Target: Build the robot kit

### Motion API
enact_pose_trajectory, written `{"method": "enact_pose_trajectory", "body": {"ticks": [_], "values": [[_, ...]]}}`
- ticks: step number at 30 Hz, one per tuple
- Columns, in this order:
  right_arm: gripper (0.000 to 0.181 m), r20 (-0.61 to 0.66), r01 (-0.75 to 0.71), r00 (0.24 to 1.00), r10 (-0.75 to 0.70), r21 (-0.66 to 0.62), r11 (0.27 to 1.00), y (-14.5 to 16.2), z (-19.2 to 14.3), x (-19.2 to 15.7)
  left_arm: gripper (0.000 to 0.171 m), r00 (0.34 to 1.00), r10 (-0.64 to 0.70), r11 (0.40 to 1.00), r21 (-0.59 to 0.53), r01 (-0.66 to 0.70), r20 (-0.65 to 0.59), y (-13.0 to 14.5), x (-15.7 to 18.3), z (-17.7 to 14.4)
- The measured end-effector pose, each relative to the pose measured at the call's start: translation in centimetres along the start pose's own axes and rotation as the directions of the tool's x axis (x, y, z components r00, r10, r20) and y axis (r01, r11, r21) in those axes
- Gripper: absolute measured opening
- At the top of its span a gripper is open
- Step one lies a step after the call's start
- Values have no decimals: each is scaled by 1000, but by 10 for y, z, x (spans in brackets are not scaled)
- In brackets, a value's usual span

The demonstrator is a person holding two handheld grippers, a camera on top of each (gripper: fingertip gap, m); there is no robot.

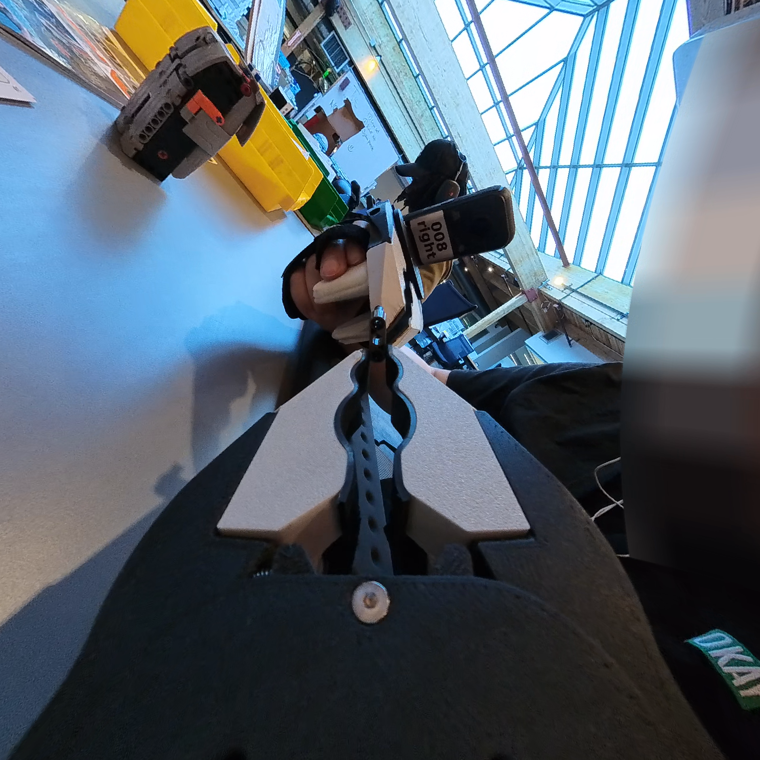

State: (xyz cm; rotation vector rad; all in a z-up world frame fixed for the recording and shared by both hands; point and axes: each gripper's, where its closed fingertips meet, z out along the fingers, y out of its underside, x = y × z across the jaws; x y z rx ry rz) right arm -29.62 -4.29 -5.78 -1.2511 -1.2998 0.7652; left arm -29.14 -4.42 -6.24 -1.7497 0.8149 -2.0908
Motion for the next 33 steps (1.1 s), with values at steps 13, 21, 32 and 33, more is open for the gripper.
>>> {"method": "enact_pose_trajectory", "body": {"ticks": [13,21,32,33], "values": [[3,6,-22,1000,22,-16,1000,1,2,-2,3,1000,-6,1000,-9,6,-21,2,3,0],[2,33,-59,998,60,-29,998,5,3,-4,4,1000,-10,1000,-22,10,-8,4,0,1],[3,2,-90,996,90,-32,995,8,6,3,4,1000,-28,999,19,28,11,-3,-5,-1],[3,3,-99,995,100,-25,995,7,5,4,3,1000,-30,999,20,30,6,-3,-4,-1]]}}
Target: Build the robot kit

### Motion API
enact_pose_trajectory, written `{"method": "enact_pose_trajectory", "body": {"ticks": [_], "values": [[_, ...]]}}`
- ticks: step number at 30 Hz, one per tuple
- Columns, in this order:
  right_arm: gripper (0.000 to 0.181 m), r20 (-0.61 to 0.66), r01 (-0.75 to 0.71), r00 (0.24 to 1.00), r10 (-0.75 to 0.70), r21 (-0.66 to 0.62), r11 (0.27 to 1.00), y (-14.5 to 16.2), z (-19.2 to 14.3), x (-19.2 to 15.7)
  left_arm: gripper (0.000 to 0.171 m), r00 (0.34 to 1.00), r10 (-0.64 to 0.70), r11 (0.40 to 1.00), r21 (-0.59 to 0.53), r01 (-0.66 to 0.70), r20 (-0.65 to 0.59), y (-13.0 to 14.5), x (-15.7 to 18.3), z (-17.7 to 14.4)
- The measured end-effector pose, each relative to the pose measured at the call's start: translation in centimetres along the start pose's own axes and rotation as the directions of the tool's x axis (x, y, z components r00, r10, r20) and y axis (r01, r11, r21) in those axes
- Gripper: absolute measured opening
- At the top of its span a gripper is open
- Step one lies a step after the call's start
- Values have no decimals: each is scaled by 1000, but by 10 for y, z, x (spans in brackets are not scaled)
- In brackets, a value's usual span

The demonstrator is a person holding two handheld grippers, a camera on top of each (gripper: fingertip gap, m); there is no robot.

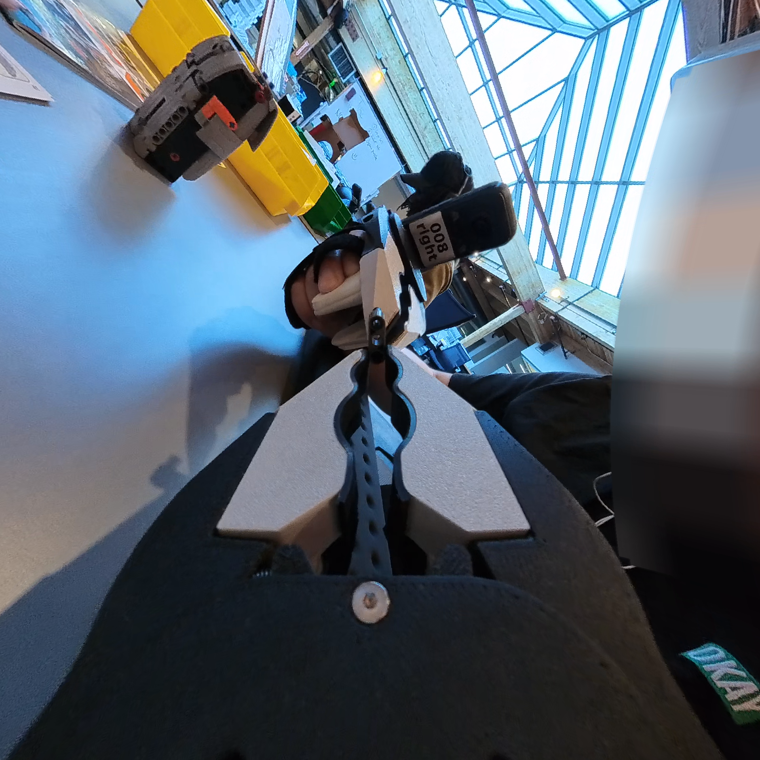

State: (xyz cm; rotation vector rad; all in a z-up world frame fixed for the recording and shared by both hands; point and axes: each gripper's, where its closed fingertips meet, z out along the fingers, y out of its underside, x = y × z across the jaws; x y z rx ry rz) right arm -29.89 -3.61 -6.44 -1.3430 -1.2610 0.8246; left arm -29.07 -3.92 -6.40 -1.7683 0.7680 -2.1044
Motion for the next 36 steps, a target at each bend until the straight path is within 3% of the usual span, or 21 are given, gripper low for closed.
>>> {"method": "enact_pose_trajectory", "body": {"ticks": [3,5,7,10,14,18,21,26,30,33,36], "values": [[3,-9,29,1000,-29,-8,1000,-3,-1,-1,9,1000,-5,1000,9,6,-21,-2,3,-1],[3,-51,73,996,-75,-41,996,-2,-7,5,38,1000,-8,995,96,8,-1,-14,0,-9],[3,-86,43,995,-50,-88,995,1,-18,17,38,1000,25,978,207,-27,11,-29,4,-24],[3,-94,-78,994,56,-254,964,18,-26,33,36,992,94,968,225,-111,84,-31,8,-38],[3,-88,-125,992,92,-552,824,53,-28,48,35,966,177,953,213,-216,189,-33,15,-52],[3,-30,-130,987,157,-727,674,75,-25,58,33,844,317,908,120,-402,431,-33,-8,-66],[3,21,-87,986,167,-786,612,81,-17,69,30,881,313,922,109,-371,355,-27,-4,-58],[3,181,-64,938,296,-747,662,77,9,54,29,913,268,948,83,-306,308,-24,-10,-55],[3,292,-82,874,388,-699,710,86,28,35,30,902,282,945,66,-319,328,-25,-9,-59],[3,309,-123,850,427,-671,731,92,41,31,31,840,348,936,-101,-338,417,-18,-23,-65],[4,347,-119,828,439,-658,744,100,44,31,40,719,452,891,-301,-339,529,-12,-52,-77]]}}
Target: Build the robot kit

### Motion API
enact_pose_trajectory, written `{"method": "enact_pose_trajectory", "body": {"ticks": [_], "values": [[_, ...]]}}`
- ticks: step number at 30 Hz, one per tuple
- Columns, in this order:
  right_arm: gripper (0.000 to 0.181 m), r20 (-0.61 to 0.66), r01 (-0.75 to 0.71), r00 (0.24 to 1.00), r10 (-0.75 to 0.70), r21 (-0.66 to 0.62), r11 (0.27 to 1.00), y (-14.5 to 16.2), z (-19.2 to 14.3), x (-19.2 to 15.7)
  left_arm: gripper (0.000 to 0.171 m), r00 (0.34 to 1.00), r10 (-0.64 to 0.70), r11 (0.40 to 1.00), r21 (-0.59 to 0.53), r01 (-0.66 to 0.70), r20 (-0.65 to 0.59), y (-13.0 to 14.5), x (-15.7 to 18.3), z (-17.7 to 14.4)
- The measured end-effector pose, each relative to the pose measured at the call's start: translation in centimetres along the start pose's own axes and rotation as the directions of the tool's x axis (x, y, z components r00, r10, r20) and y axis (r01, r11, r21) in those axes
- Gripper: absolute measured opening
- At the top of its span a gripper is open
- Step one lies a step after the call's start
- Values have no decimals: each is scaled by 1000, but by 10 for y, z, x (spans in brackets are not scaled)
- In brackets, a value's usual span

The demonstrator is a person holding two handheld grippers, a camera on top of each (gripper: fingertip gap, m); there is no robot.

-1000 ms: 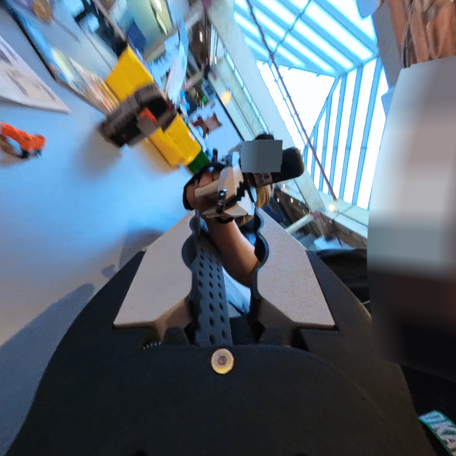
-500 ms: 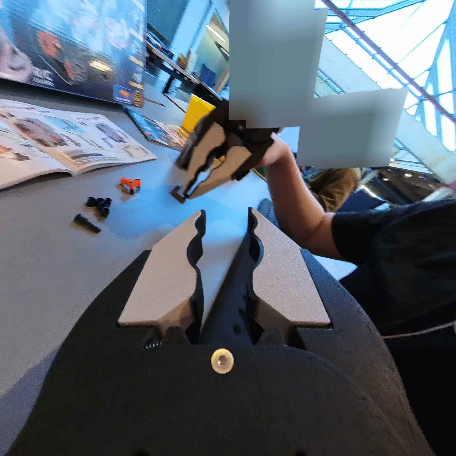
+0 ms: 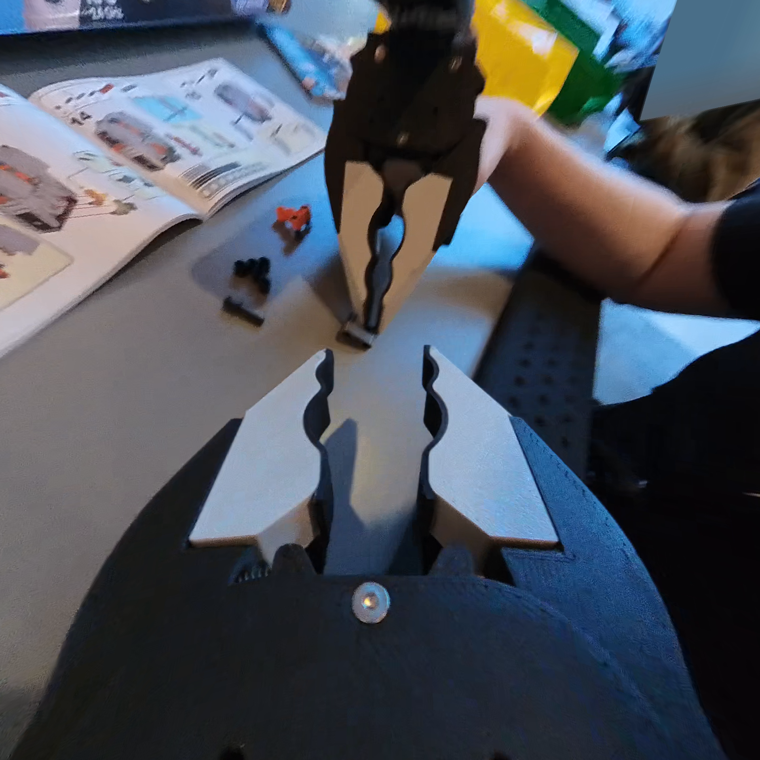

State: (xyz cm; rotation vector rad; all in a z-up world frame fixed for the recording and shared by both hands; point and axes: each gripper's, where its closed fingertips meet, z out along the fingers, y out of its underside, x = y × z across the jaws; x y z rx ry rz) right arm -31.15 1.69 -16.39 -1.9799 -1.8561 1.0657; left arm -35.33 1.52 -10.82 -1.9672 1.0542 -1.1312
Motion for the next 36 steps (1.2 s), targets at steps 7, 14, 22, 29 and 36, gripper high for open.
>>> {"method": "enact_pose_trajectory", "body": {"ticks": [7,14,22,29,36], "values": [[19,-93,86,992,-80,58,995,-4,-9,18,48,996,91,990,-111,-92,-14,7,-4,22],[22,-251,97,966,-62,128,987,-5,-20,19,46,993,98,972,-209,-111,-69,14,-9,41],[16,-353,108,934,-53,137,985,-12,-12,42,38,998,44,972,-228,-55,-54,26,-7,49],[16,-400,120,915,-57,134,984,-5,-28,33,39,1000,7,977,-213,-3,17,25,-13,44],[16,-383,107,923,-42,152,983,-3,-22,26,40,999,32,973,-228,-28,14,23,-11,51]]}}
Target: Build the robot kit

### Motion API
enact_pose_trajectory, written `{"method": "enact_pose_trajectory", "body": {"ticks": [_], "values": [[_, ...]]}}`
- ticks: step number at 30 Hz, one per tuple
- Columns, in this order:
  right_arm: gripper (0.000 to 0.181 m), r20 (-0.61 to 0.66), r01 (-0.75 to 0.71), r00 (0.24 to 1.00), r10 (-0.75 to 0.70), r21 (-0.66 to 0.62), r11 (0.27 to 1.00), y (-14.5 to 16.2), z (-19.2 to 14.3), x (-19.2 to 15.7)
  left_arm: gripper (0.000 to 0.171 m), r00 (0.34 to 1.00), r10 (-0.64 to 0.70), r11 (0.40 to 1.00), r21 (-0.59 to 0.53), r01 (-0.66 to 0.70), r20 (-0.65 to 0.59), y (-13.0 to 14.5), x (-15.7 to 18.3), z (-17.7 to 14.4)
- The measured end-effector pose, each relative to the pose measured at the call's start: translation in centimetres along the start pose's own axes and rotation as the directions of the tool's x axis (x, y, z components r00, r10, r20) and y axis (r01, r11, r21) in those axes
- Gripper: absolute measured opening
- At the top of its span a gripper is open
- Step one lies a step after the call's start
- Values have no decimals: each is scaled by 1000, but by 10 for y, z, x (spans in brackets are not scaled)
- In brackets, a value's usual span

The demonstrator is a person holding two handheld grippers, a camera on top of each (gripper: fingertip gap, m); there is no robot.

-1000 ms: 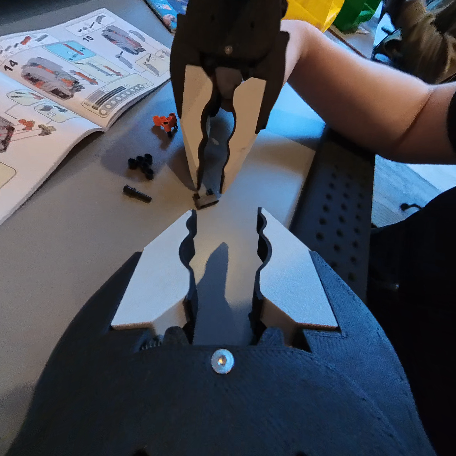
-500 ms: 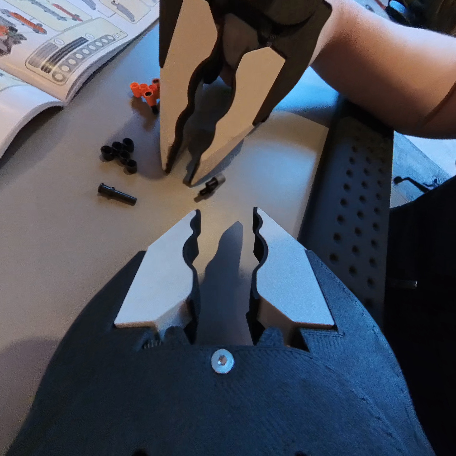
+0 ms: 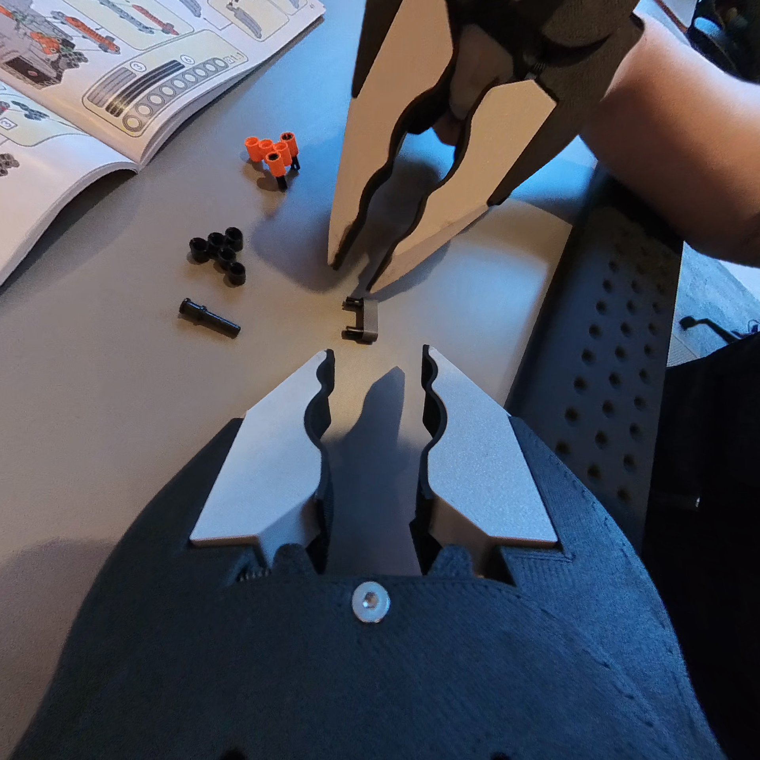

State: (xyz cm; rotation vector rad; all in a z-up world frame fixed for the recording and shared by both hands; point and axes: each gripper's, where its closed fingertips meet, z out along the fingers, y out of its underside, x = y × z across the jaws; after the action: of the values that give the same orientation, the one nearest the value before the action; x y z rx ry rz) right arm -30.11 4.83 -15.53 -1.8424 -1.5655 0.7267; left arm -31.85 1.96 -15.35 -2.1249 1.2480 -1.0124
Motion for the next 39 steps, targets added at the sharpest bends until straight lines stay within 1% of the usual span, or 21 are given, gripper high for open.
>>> {"method": "enact_pose_trajectory", "body": {"ticks": [2,5,7,9,11,12,14,16,19,22,24,29,34,39], "values": [[16,-13,1,1000,-1,29,1000,-1,-6,-3,39,1000,13,1000,-2,-13,17,1,0,0],[20,7,16,1000,-16,92,996,-5,-10,-16,39,1000,13,1000,3,-13,25,2,1,-1],[24,-7,34,999,-33,80,996,-4,-5,-15,39,999,15,1000,2,-15,45,3,-2,-2],[23,-16,41,999,-40,52,998,0,0,-12,39,998,15,1000,-6,-14,64,3,-4,-4],[18,31,24,999,-26,63,998,-1,4,-17,39,997,12,1000,-8,-12,81,4,-7,-6],[13,53,15,998,-18,67,998,-3,6,-20,39,996,5,1000,-4,-5,86,5,-8,-7],[8,51,30,998,-33,61,998,-6,11,-20,39,996,-10,1000,2,10,93,7,-10,-10],[9,36,51,998,-53,57,997,-8,14,-19,39,994,-19,1000,7,19,106,8,-12,-14],[17,25,54,998,-56,69,996,-9,11,-20,39,993,-37,999,22,35,113,8,-13,-21],[18,-4,39,999,-39,105,994,-10,-2,-16,37,991,-75,995,66,68,107,1,-14,-27],[18,-46,43,998,-38,117,992,-12,-12,-9,34,984,-108,990,104,94,143,-7,-23,-29],[18,-122,43,992,-28,116,992,-12,-25,6,33,972,-69,988,153,35,224,-32,-34,-20],[17,-146,48,989,-33,105,993,-9,-27,10,29,956,6,997,72,-28,293,-43,-43,-3],[17,-167,53,985,-35,107,993,-13,-33,12,26,932,47,999,-5,-49,358,-42,-56,5]]}}
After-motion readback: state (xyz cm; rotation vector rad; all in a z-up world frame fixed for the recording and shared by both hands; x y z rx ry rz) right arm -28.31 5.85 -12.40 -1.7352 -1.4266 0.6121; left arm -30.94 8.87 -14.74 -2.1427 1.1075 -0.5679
